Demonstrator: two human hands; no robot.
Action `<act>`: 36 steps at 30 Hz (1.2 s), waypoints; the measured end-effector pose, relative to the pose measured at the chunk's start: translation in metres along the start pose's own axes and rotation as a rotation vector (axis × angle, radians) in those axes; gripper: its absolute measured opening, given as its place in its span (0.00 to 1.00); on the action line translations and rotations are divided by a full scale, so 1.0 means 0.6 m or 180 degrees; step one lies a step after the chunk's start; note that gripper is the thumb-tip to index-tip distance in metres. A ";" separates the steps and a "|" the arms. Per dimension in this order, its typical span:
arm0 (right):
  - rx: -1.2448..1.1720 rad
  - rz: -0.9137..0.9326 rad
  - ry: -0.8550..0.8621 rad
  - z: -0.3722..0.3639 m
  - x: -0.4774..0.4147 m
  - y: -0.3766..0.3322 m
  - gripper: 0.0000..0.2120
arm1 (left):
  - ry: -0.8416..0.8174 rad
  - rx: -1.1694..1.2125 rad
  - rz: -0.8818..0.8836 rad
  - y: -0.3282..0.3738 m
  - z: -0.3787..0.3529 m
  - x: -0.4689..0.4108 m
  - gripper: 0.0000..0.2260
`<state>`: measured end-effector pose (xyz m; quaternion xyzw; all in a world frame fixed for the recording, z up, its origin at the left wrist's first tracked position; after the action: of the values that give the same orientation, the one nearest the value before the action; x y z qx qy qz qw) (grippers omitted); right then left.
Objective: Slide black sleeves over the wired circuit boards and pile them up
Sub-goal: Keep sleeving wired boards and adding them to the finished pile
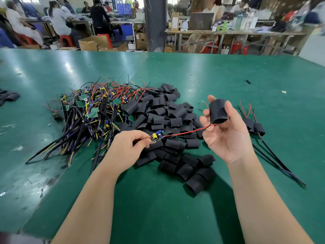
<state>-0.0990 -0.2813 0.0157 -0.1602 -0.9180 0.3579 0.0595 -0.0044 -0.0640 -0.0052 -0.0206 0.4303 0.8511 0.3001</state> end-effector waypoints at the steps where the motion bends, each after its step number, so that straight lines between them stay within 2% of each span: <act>1: -0.0082 -0.0044 0.0000 0.000 0.000 0.000 0.17 | 0.0002 -0.0004 0.0002 0.000 0.000 0.000 0.12; 6: -0.0413 -0.0243 -0.0115 -0.004 0.000 0.001 0.17 | -0.0082 -0.0009 -0.0014 0.001 -0.002 0.000 0.12; 13: -0.0476 -0.0419 -0.0425 -0.006 0.002 0.003 0.18 | -0.0201 0.0007 -0.0073 0.003 -0.005 0.000 0.15; 17: -0.0775 -0.0405 -0.0702 -0.012 0.005 0.003 0.22 | -0.0199 0.0021 -0.0065 0.002 -0.004 0.000 0.15; 23: -0.0955 -0.0184 -0.0543 -0.016 0.008 0.001 0.21 | -0.0142 0.0028 -0.0046 0.000 -0.005 -0.002 0.13; 27: -0.0653 0.0098 -0.0478 -0.021 0.007 0.000 0.23 | -0.0051 0.0090 -0.0060 0.001 -0.004 -0.001 0.14; 29: -0.0418 0.0207 -0.0405 -0.017 0.004 0.002 0.19 | 0.0034 0.0138 -0.0033 0.000 -0.003 -0.002 0.13; 33: 0.0447 0.0420 -0.0295 -0.012 -0.001 0.013 0.13 | 0.0312 0.0298 -0.0036 0.004 0.002 -0.003 0.10; 36: 0.0932 0.0505 -0.0355 -0.020 -0.003 0.031 0.14 | 0.0391 0.0393 -0.0049 0.010 0.002 -0.002 0.12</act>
<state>-0.0902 -0.2614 0.0123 -0.2016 -0.8424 0.4997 0.0027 -0.0063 -0.0664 -0.0002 -0.0575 0.4994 0.8177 0.2803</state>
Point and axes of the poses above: each hand's wrist, its own x-axis away from the middle knuckle, its own z-axis out of the back of the hand, y = z × x, the point moved 3 cm from there along -x, towards the middle knuckle, and after that the axes turned 2 degrees about y, right-handed, at the moved point
